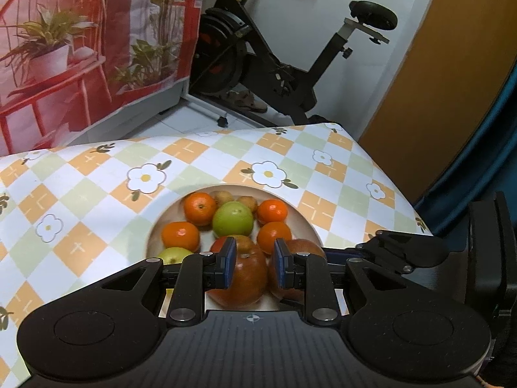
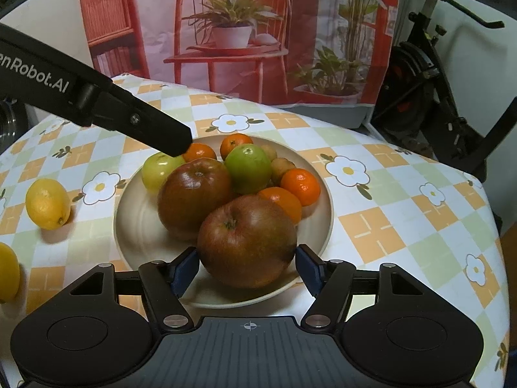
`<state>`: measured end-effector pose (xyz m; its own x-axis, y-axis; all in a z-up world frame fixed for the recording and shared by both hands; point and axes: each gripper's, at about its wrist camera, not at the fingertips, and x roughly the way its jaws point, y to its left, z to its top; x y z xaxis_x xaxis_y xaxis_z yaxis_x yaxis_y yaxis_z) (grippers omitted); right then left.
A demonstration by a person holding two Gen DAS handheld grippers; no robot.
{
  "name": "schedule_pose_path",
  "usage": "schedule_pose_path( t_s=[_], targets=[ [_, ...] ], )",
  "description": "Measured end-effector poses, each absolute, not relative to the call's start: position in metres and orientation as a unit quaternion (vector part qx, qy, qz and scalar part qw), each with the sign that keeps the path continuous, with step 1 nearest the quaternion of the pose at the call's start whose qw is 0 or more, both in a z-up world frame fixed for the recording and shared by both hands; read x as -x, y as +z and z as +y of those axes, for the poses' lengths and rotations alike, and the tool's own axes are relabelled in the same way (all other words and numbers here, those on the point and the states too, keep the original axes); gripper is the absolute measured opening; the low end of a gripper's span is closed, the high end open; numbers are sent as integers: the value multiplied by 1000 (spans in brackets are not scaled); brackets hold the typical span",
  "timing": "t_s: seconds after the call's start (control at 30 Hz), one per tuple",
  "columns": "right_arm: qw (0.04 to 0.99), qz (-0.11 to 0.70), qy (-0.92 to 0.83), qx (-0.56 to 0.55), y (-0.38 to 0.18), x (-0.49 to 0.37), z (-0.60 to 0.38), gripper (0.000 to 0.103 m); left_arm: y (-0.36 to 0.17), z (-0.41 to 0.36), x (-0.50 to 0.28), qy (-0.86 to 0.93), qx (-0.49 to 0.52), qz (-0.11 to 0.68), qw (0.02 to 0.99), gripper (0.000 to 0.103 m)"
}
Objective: Organize fruits
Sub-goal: 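Move both grippers back to a yellow lemon on the table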
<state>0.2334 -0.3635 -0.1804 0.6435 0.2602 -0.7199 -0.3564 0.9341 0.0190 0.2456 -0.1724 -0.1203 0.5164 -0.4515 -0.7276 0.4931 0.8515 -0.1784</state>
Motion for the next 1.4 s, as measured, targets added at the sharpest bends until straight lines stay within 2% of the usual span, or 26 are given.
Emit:
schedule_pose_path(
  t_s=[0.57, 1.13, 1.4],
  targets=[
    [921, 355, 147, 54, -160, -217, -362, 67, -107, -131, -229, -245, -16, 388, 888, 27],
    [927, 319, 197, 9, -150, -164, -298, 67, -104, -28, -170, -199, -19, 363, 910, 27],
    [916, 327, 232, 6, -160, -137, -250, 67, -124, 16, -142, -175, 49, 377, 908, 27]
  ],
)
